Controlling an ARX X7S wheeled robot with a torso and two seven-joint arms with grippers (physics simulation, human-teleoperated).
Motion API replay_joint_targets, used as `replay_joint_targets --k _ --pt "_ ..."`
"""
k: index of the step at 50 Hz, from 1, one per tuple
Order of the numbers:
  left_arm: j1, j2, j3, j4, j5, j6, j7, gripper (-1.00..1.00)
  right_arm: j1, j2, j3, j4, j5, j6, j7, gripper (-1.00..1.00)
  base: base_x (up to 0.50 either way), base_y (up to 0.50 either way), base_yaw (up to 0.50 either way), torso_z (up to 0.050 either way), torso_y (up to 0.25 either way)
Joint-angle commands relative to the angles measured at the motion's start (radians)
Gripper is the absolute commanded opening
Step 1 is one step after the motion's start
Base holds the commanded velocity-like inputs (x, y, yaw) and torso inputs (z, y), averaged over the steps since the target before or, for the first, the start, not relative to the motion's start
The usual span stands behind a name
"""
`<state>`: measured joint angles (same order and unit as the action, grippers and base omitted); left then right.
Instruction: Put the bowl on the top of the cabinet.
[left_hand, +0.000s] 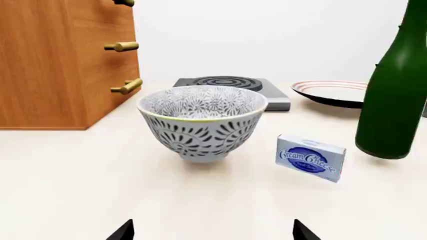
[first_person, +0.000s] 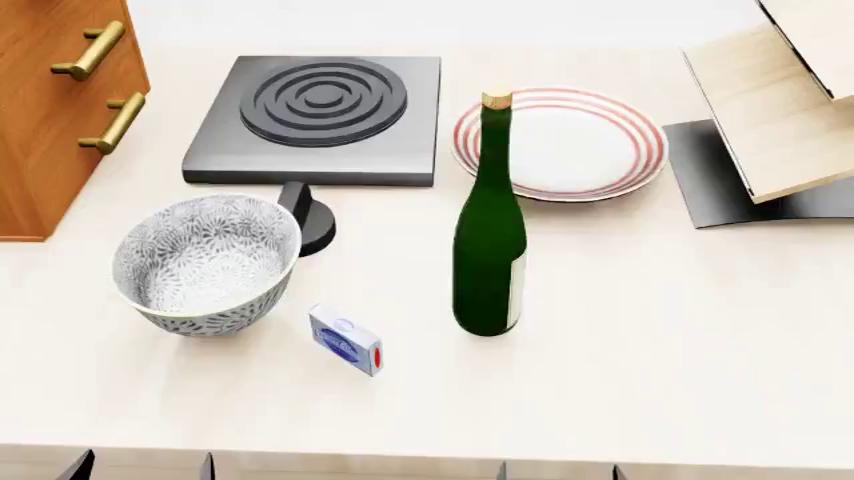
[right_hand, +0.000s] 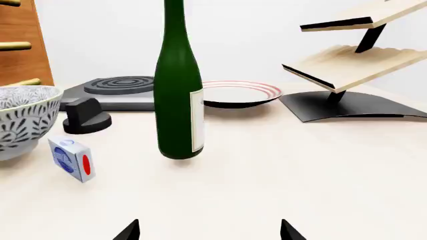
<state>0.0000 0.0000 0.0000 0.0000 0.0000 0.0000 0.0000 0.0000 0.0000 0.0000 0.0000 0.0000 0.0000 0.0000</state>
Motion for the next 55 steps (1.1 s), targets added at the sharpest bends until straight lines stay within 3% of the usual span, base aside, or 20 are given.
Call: replay_joint_targets --k 1,3,6,16,26,42,55 --pt "0.000 -0.010 0.011 0.000 -0.010 0.000 -0.011 1.00 0.007 0.014 -0.017 0.017 0.014 -0.011 0.017 1.00 0.00 0.00 0.00 0.000 0.000" --pt "-0.003 -0.013 0.029 0.008 -0.016 -0.035 -0.056 1.00 -0.002 0.025 -0.037 -0.053 0.009 0.042 0.028 1.00 0.00 0.00 0.00 0.000 0.000" --pt "0.031 -0.018 0.089 0.212 0.000 -0.197 -0.097 1.00 -0.009 0.036 -0.053 -0.070 0.014 0.058 0.037 1.00 0.00 0.00 0.00 0.000 0.000" --pt "0.043 -0.050 0.154 0.357 0.005 -0.271 -0.133 1.00 -0.029 0.068 -0.081 -0.239 0.004 0.170 0.072 1.00 0.00 0.00 0.00 0.000 0.000" --pt "-0.007 -0.070 0.203 0.592 0.050 -0.464 -0.161 1.00 0.008 0.096 -0.076 -0.524 0.012 0.362 0.085 1.00 0.00 0.00 0.00 0.000 0.000" --pt "-0.080 -0.085 0.205 0.730 0.049 -0.599 -0.191 1.00 0.071 0.129 -0.070 -0.697 0.019 0.506 0.110 1.00 0.00 0.00 0.00 0.000 0.000" --pt "-0.099 -0.098 0.226 0.759 0.043 -0.628 -0.212 1.00 0.072 0.147 -0.080 -0.696 0.028 0.481 0.117 1.00 0.00 0.11 0.00 0.000 0.000"
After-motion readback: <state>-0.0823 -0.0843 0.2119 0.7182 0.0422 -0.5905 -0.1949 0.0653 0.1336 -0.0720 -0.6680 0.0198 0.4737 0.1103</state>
